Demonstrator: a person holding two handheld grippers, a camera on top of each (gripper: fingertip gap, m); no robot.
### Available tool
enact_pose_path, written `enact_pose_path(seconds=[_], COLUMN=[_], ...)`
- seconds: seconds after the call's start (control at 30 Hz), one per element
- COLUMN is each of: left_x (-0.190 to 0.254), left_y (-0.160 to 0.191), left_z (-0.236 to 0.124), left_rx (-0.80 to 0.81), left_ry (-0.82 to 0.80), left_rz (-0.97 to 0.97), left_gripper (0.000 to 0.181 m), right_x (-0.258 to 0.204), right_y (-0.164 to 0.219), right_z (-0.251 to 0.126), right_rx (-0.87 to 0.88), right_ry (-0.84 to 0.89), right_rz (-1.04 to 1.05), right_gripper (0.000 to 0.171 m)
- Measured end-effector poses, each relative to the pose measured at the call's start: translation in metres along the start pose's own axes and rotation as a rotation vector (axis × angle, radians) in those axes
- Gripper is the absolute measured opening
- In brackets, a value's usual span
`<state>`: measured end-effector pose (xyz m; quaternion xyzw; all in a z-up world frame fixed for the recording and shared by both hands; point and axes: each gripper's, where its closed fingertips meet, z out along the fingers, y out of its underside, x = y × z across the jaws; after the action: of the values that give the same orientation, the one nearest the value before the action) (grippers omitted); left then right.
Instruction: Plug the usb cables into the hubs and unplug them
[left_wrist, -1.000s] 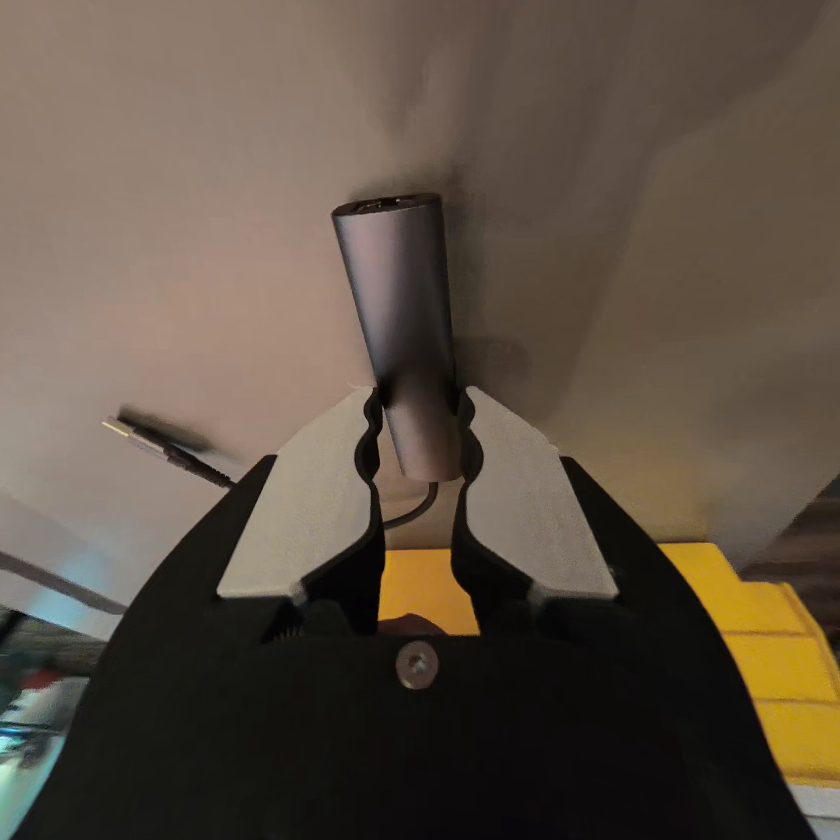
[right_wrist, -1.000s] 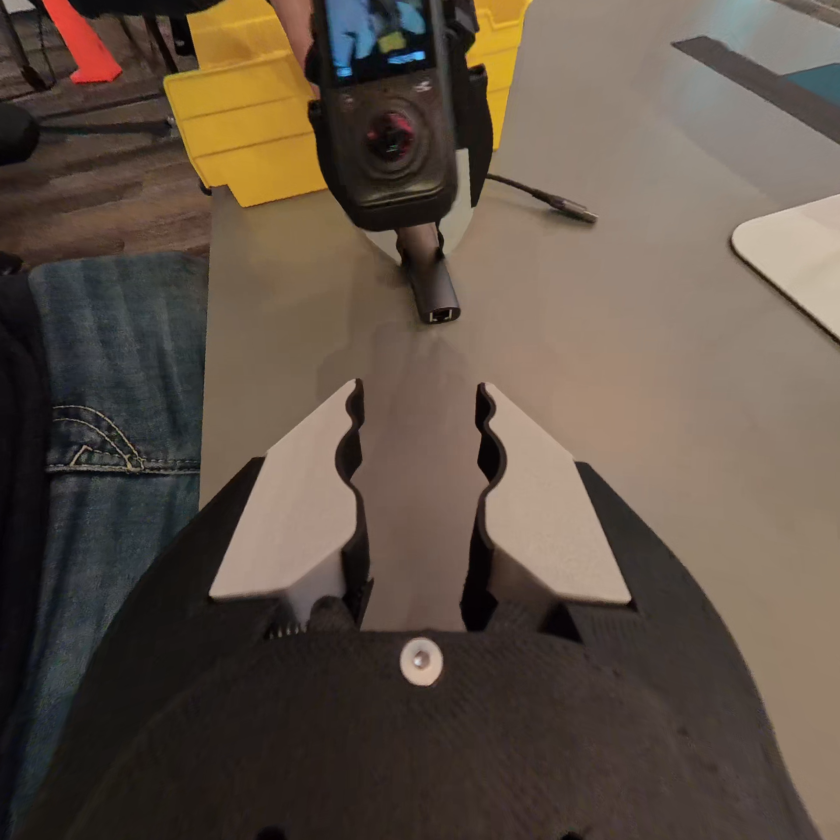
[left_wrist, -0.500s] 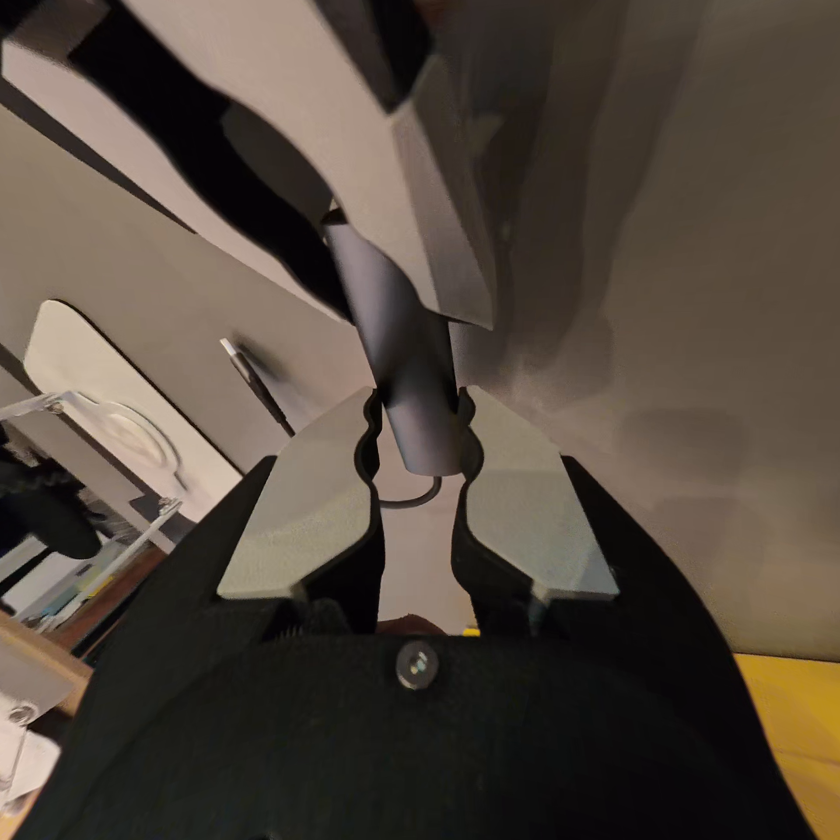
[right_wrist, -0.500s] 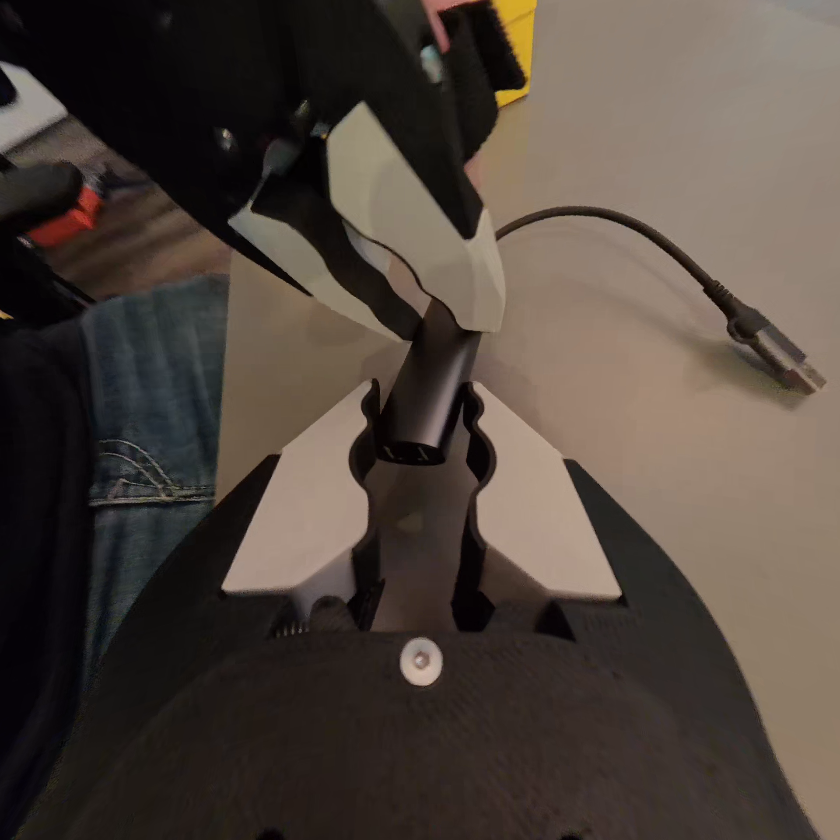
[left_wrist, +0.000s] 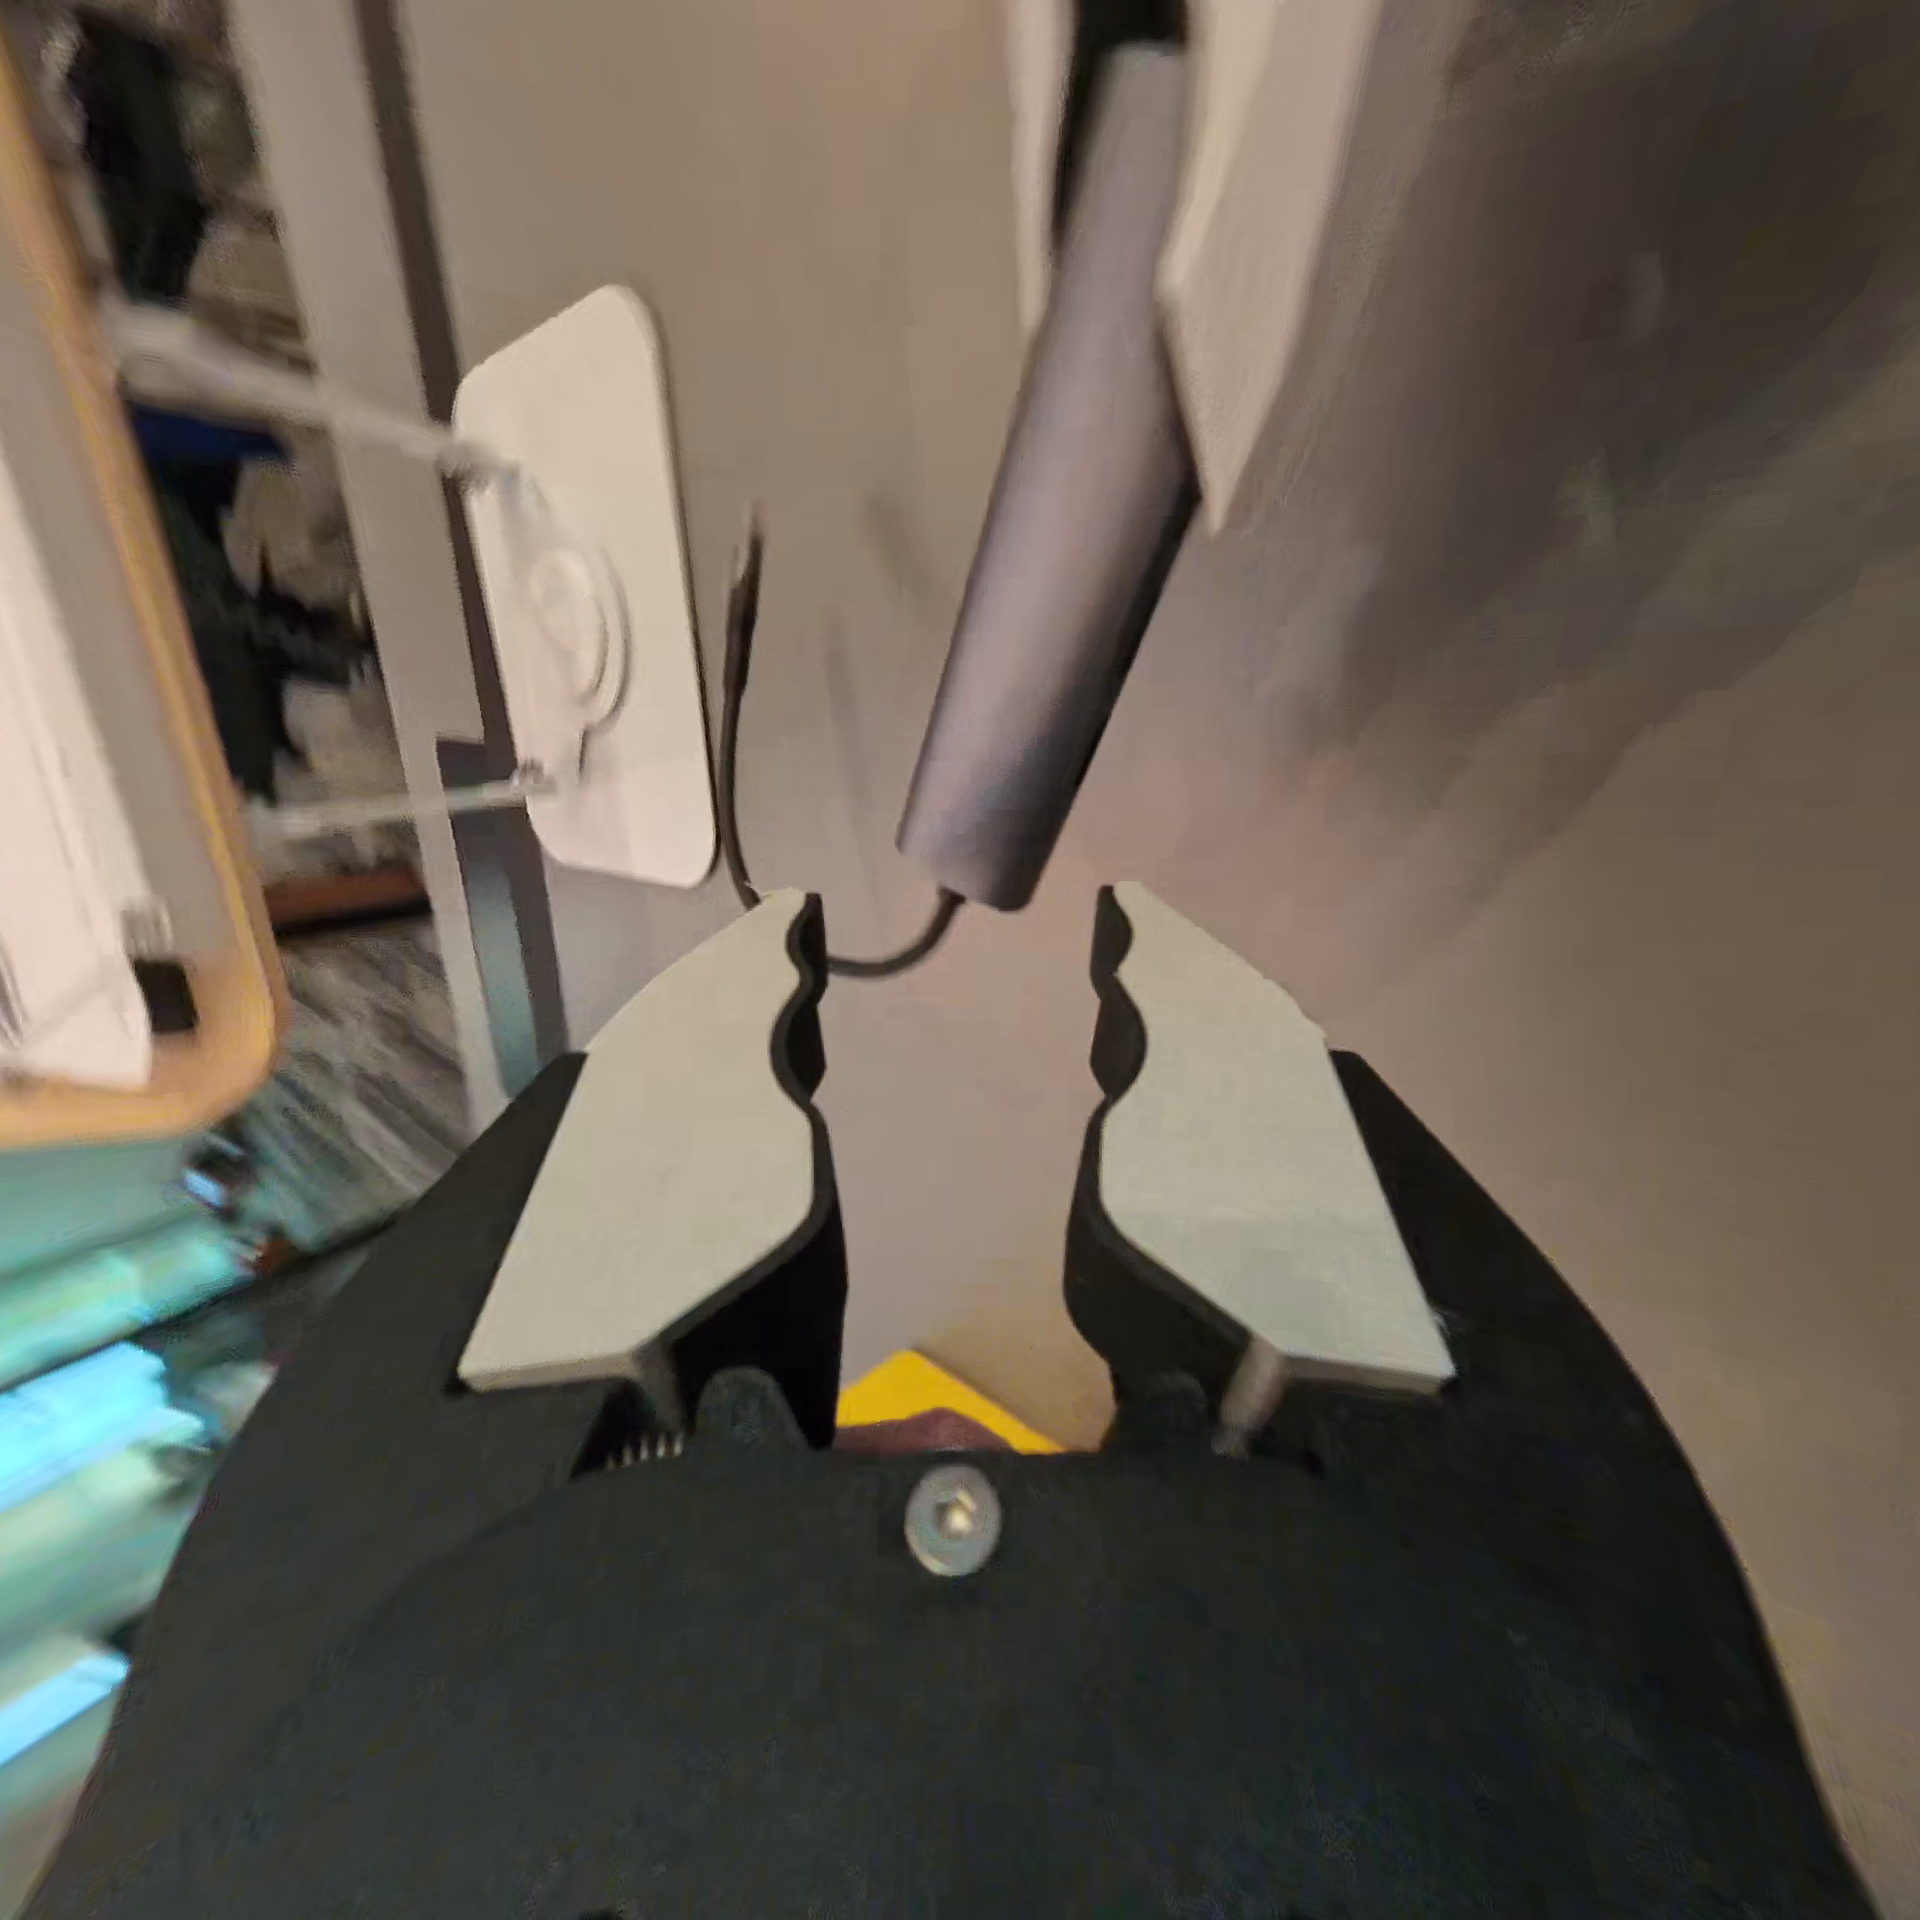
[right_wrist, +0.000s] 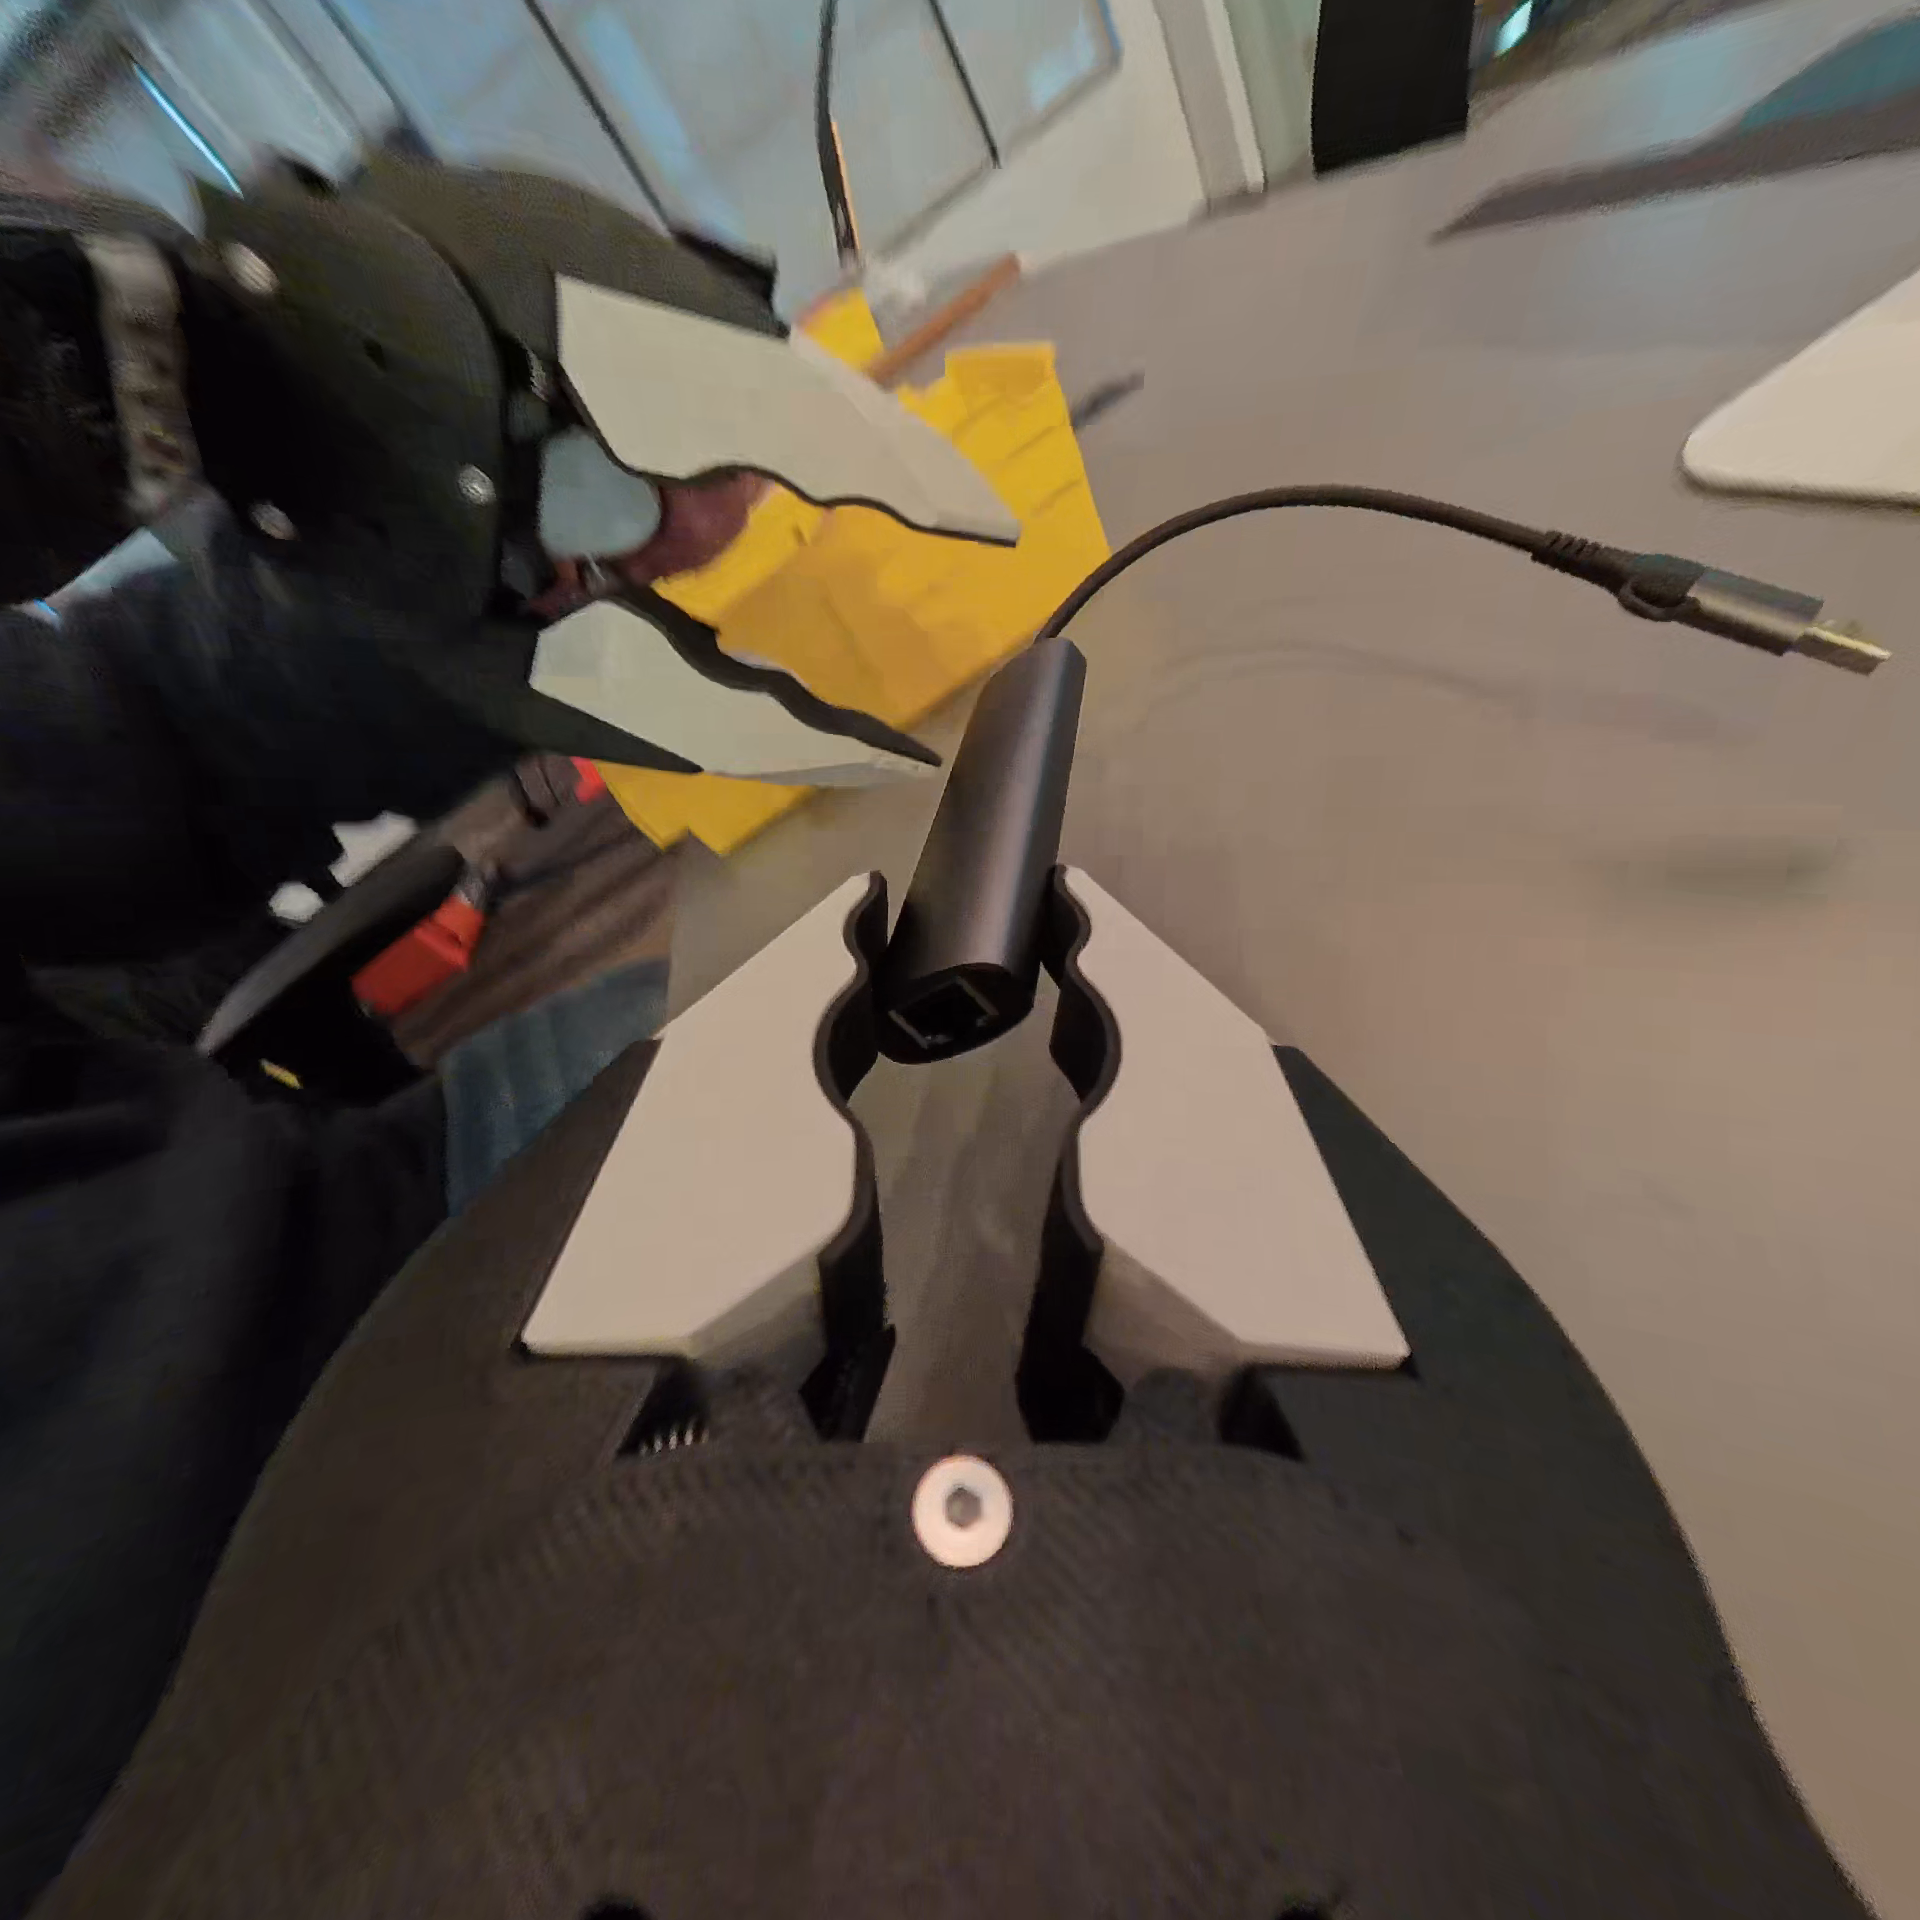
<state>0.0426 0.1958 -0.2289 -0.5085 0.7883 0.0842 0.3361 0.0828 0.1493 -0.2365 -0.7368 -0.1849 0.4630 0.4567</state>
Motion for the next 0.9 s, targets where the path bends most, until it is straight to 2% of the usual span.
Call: enact_pose_path(seconds=[0.03, 0.1, 0.17, 0.3, 0.33, 0.37, 0.4, 0.47, 0.63, 0.73, 0.9], left_x=[-0.003, 0.006, 0.008, 0.0, -0.003, -0.009, -0.012, -0.012, -0.009, -0.004, 0.0], left_y=[0.0, -0.014, -0.025, -0.046, -0.046, -0.044, -0.045, -0.048, -0.055, -0.059, -0.06], left_z=[-0.006, -0.021, -0.029, -0.036, -0.035, -0.037, -0.042, -0.045, -0.047, -0.047, -0.043], left_rx=[0.042, 0.226, 0.385, 0.705, 0.749, 0.807, 0.88, 0.93, 0.883, 0.841, 0.843], left_ry=[-0.003, 0.16, 0.299, 0.523, 0.529, 0.53, 0.582, 0.688, 0.711, 0.761, 0.852], left_rz=[-0.145, -0.522, -0.832, -1.21, -1.26, -1.285, -1.299, -1.332, -1.233, -1.182, -1.23], left_gripper=[0.043, 0.035, 0.043, 0.057, 0.051, 0.032, 0.025, 0.02, 0.017, 0.016, 0.016], right_x=[-0.003, -0.009, -0.017, -0.033, -0.034, -0.035, -0.035, -0.034, -0.042, -0.044, -0.032], right_y=[-0.008, -0.019, -0.027, -0.026, -0.025, -0.023, -0.019, -0.008, 0.012, 0.02, 0.02], right_z=[-0.004, -0.012, -0.016, -0.01, -0.009, -0.009, -0.008, -0.002, 0.01, 0.016, 0.013], right_rx=[0.057, 0.14, 0.199, 0.238, 0.245, 0.249, 0.224, 0.173, 0.074, -0.017, -0.167], right_ry=[-0.015, -0.038, -0.05, -0.072, -0.067, -0.073, -0.081, -0.066, -0.089, -0.058, 0.115], right_rz=[0.01, 0.007, -0.033, -0.077, -0.085, -0.086, -0.08, -0.099, -0.132, -0.267, -0.66], right_gripper=[0.028, 0.028, 0.028, 0.028, 0.028, 0.028, 0.028, 0.029, 0.028, 0.032, 0.074])
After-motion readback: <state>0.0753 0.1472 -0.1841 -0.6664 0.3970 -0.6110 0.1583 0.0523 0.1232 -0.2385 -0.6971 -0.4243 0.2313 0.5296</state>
